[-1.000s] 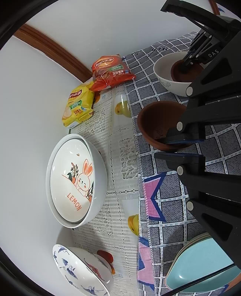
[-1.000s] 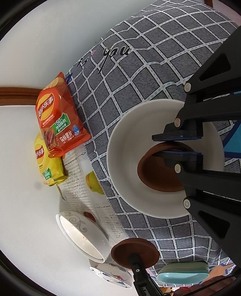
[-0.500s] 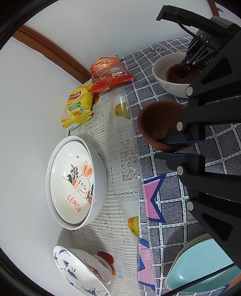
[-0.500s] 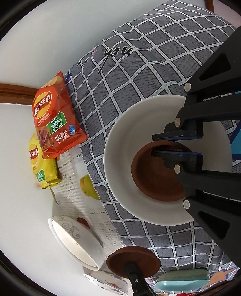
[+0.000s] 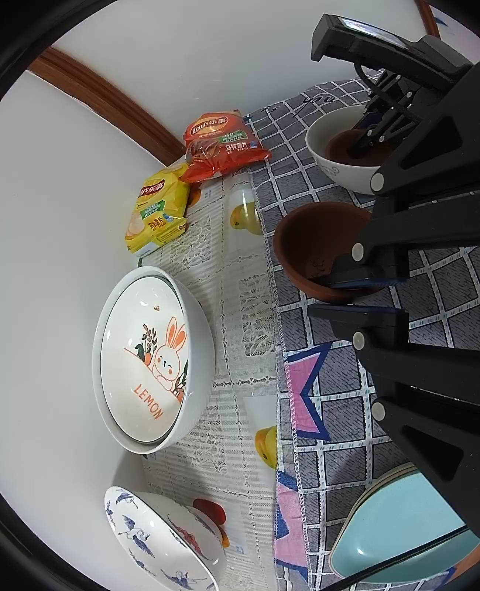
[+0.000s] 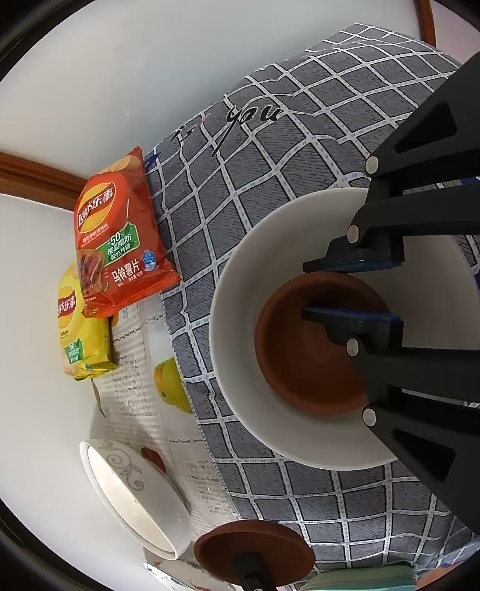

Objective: Organize plates and bowls

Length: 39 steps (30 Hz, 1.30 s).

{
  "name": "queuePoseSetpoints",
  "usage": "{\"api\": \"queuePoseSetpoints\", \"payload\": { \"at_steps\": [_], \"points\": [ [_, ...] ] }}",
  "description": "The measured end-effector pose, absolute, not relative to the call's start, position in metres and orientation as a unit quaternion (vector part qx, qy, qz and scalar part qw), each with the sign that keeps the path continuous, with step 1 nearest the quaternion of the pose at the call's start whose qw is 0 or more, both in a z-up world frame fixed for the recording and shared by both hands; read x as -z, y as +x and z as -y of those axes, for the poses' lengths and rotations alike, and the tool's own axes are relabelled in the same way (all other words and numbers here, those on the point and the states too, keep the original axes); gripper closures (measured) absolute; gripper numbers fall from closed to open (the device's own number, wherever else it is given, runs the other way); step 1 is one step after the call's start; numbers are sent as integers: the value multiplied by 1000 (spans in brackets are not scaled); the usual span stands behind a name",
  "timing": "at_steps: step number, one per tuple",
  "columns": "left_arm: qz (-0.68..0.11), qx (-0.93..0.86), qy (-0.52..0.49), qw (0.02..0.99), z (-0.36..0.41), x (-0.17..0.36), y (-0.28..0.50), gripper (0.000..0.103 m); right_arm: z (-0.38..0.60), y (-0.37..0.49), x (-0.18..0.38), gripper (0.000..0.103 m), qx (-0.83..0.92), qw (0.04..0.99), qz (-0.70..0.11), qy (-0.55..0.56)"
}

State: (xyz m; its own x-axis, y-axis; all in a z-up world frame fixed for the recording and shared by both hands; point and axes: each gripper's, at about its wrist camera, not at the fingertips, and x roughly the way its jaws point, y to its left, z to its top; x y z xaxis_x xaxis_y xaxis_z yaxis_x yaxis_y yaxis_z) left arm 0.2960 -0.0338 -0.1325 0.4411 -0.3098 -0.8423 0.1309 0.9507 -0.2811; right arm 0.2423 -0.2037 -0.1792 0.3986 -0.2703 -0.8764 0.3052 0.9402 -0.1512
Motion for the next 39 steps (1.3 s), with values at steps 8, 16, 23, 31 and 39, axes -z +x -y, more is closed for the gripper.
{"api": "queuePoseSetpoints", "payload": {
  "at_steps": [8,16,23,31,39],
  "points": [
    [-512,129,-88,845,32,132,296,95,204,245,180,82,176,840,-513,0],
    [-514,133,-88,843,32,132,297,95,201,245,182,81,173,842,-510,-34],
    [-513,134,-85,843,34,132,296,95,197,245,182,81,171,840,-512,-59],
    [-514,137,-85,842,34,132,296,95,200,242,179,73,151,843,-515,-40],
    [-512,137,-71,845,42,131,292,95,200,234,167,70,138,853,-502,-23]
  ]
}}
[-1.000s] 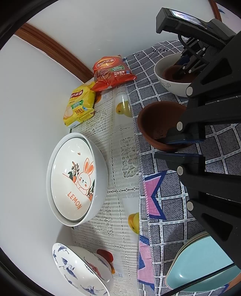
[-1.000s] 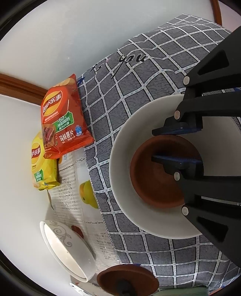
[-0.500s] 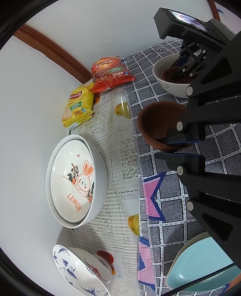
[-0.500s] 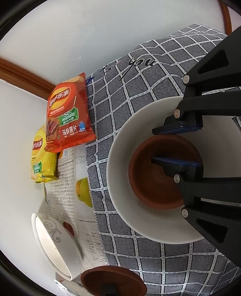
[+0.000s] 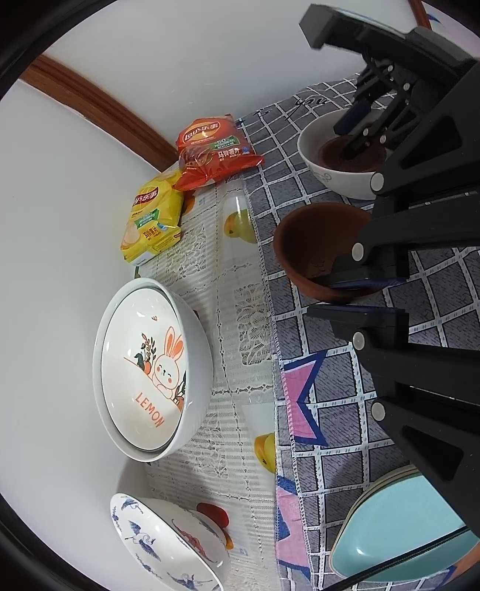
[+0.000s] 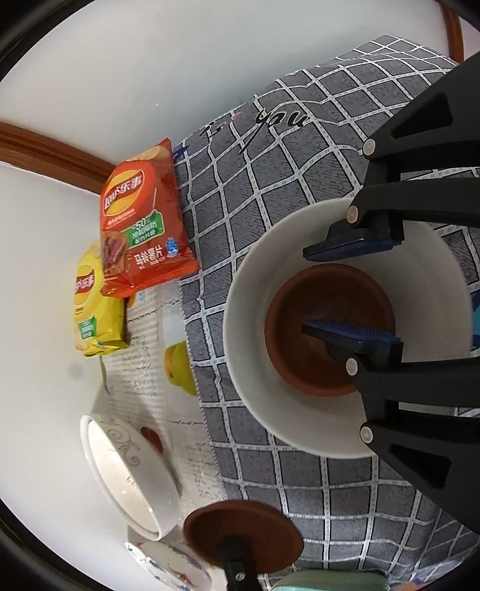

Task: Organize plates and bowls
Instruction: 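Lower the left gripper's brown bowl into the white bowl held by the right gripper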

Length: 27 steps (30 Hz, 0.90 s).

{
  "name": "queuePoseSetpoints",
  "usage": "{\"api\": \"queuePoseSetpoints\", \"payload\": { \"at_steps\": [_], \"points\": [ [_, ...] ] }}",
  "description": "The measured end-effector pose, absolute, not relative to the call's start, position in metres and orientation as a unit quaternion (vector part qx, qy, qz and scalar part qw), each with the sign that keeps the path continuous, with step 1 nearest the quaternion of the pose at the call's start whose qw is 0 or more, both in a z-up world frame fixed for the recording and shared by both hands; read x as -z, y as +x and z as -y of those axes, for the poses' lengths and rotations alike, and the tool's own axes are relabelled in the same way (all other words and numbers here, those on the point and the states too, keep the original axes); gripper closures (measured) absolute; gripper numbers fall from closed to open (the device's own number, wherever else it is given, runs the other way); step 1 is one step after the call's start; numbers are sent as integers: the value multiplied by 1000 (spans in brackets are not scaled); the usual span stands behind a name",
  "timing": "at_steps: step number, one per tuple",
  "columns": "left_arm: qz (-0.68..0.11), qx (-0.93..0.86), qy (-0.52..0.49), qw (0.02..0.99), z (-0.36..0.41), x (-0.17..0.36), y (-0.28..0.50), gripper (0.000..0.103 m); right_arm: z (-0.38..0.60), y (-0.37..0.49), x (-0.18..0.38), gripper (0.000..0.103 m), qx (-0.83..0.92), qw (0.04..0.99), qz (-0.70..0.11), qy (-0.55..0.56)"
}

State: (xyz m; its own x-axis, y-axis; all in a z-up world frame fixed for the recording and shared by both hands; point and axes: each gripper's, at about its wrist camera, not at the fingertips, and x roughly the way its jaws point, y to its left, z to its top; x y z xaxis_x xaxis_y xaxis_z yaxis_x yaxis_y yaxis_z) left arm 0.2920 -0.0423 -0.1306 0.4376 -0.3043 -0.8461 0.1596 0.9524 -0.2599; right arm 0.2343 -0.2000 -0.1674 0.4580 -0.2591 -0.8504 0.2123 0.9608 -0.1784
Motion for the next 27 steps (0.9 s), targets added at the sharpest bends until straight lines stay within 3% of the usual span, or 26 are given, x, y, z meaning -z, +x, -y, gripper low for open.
{"api": "queuePoseSetpoints", "payload": {
  "at_steps": [27],
  "points": [
    [-493,145,-28,857,86,87,255,95,244,161,98,67,130,895,-424,36]
  ]
}}
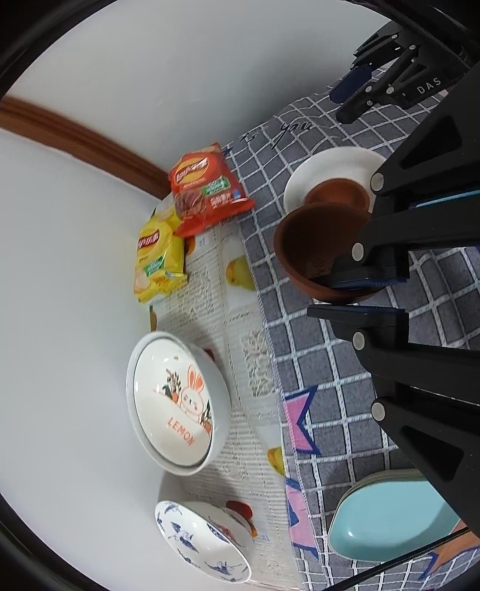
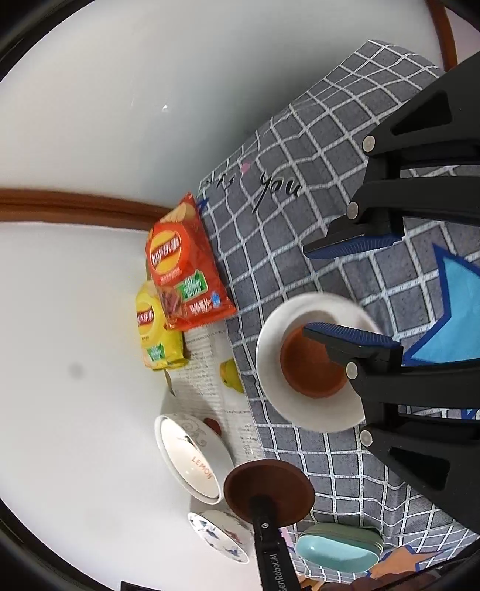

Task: Organize plates and bowls
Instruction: 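Lower the left gripper's brown bowl into the white bowl held by the right gripper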

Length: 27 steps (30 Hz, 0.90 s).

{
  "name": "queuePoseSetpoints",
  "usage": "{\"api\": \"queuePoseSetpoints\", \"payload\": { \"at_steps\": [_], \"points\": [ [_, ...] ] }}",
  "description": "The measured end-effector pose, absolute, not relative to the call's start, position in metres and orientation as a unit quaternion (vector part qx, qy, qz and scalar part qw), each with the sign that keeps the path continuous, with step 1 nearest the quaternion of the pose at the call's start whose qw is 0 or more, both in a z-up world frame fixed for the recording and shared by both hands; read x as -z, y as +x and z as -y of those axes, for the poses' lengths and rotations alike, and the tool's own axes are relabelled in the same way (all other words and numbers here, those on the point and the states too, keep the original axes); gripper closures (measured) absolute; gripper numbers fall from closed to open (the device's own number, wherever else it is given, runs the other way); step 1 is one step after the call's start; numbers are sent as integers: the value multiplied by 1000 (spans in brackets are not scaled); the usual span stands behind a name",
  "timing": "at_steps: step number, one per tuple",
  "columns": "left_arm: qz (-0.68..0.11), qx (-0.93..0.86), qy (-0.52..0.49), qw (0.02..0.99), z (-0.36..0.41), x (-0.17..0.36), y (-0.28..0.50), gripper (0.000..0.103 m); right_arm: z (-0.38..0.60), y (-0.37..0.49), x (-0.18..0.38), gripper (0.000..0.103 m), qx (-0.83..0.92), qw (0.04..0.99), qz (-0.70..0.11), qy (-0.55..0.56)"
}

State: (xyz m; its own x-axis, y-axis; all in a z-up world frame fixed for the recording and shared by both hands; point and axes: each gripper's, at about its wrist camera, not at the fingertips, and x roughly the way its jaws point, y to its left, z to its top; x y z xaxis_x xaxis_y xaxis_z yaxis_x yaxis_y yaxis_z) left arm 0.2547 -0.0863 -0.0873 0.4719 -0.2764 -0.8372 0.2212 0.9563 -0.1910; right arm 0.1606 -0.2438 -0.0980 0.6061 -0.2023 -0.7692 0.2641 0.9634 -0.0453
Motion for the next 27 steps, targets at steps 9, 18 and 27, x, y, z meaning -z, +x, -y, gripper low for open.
{"api": "queuePoseSetpoints", "payload": {
  "at_steps": [9,18,27],
  "points": [
    [-510,172,-17,843,122,98,251,95,273,142,100,67,139,893,-423,69],
    [-532,181,-11,827,147,121,258,95,289,138,113,67,141,887,-432,84],
    [-537,182,3,824,168,135,266,95,296,140,126,67,135,881,-443,94]
  ]
}}
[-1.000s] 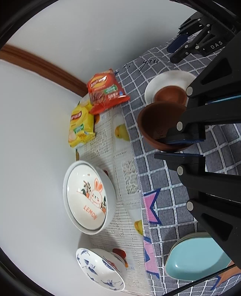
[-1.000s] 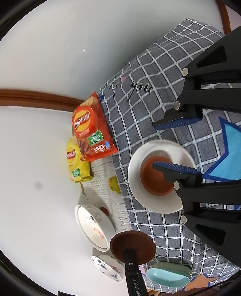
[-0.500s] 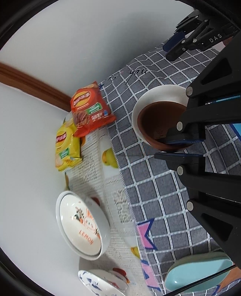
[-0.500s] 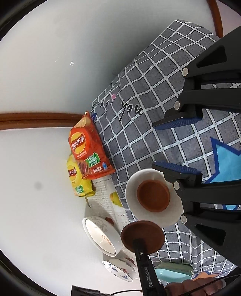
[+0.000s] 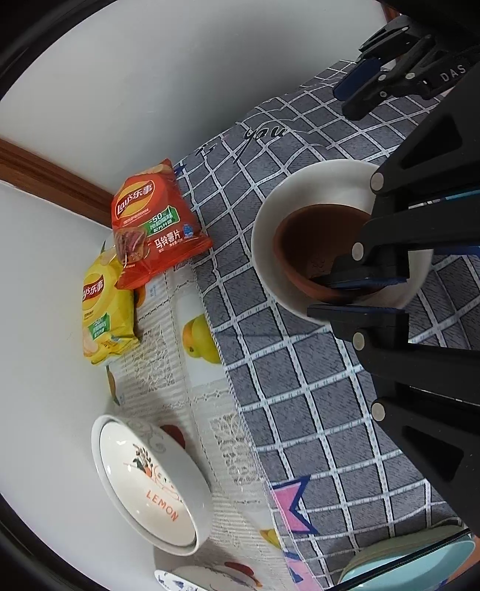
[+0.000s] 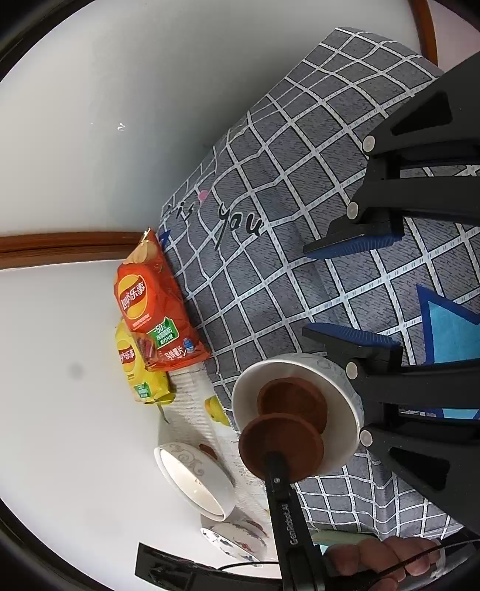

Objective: Organize plates and bowls

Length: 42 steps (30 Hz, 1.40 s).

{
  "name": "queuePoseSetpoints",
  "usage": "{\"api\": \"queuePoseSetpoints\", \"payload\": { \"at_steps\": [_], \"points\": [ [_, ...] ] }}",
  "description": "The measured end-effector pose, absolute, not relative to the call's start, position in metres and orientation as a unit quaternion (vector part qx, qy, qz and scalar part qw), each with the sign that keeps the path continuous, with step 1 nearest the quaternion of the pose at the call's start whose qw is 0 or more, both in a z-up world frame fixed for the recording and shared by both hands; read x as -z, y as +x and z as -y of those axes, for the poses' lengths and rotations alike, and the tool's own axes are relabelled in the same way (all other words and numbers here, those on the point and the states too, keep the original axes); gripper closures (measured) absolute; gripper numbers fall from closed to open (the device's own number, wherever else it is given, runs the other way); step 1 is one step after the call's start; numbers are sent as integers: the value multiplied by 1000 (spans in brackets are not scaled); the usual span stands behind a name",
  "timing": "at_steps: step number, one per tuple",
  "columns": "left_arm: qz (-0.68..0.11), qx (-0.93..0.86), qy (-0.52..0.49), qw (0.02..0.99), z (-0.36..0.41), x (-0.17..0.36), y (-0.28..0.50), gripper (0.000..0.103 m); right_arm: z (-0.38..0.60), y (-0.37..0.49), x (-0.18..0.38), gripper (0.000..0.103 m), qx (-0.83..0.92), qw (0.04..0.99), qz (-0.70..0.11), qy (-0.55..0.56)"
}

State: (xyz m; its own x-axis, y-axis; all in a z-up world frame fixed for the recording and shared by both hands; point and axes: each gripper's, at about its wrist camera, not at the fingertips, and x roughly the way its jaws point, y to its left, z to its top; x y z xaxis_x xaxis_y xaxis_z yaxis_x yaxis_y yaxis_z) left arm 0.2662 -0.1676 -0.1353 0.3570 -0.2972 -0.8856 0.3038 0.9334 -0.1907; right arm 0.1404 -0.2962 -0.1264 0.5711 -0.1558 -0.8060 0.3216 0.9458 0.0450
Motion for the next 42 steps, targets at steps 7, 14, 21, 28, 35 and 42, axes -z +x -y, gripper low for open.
{"api": "queuePoseSetpoints", "payload": {
  "at_steps": [7,14,21,28,35,42],
  "points": [
    [-540,186,9,821,177,142,270,95,297,141,126,67,130,884,-441,88],
    [-544,188,14,818,185,148,269,95,298,140,126,67,127,885,-439,88],
    [-543,183,24,819,186,149,264,95,295,139,126,67,119,886,-440,86],
    [-538,186,36,822,188,149,261,94,292,140,125,67,106,889,-436,96],
    [-513,197,46,834,186,130,252,87,283,148,123,67,72,896,-426,105],
    [-510,175,38,841,165,120,256,82,282,165,126,67,25,889,-438,135]
  ]
}}
